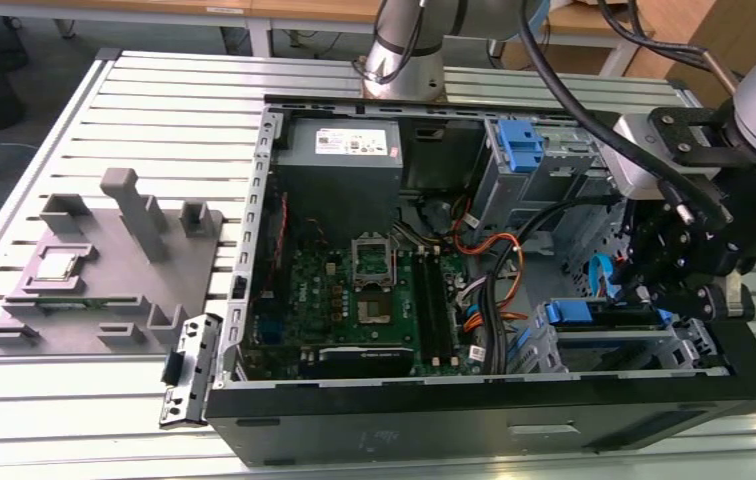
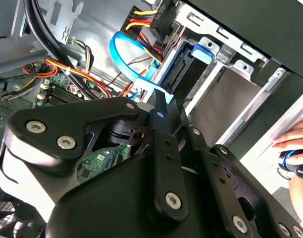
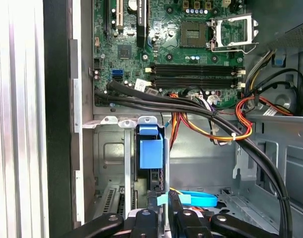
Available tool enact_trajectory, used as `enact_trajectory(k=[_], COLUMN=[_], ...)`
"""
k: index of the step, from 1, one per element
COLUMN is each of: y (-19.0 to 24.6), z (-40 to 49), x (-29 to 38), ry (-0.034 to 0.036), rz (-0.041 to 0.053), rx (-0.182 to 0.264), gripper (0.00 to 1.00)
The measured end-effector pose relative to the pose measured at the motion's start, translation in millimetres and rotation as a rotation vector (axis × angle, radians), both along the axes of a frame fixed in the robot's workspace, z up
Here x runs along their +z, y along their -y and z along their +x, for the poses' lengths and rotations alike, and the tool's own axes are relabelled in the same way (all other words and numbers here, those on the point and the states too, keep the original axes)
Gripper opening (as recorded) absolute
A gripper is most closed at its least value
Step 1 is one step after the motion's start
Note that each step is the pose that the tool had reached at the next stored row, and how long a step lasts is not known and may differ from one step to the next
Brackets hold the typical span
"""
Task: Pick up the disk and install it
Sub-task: 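Insert the first disk wire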
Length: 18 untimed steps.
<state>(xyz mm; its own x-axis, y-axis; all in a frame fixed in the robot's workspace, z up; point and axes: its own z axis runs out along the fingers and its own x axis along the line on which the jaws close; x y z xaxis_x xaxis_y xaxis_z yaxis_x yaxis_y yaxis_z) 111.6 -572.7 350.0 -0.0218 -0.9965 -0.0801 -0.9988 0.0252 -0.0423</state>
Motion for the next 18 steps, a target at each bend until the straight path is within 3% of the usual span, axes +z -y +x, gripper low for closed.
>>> enact_trajectory(k=[5, 6, 9, 10, 13, 18], y=[0.0, 0.1, 0.0, 0.0, 0.1, 0.1], z=[1.0, 1.8, 3.7, 3.7, 3.8, 8.9], x=[0.0, -0.1, -0.5, -0.5, -0.6, -0.6], ry=[-0.0017, -0.0056, -0.0301, -0.0322, -0.0357, -0.0358], rz=[0.0, -0.0001, -0.0001, 0.0, 0.0, -0.0001], rx=[-0.003, -0.003, -0.003, -0.003, -0.003, -0.003], gripper=[0.24, 0.24, 0.24, 0.24, 0.24, 0.24])
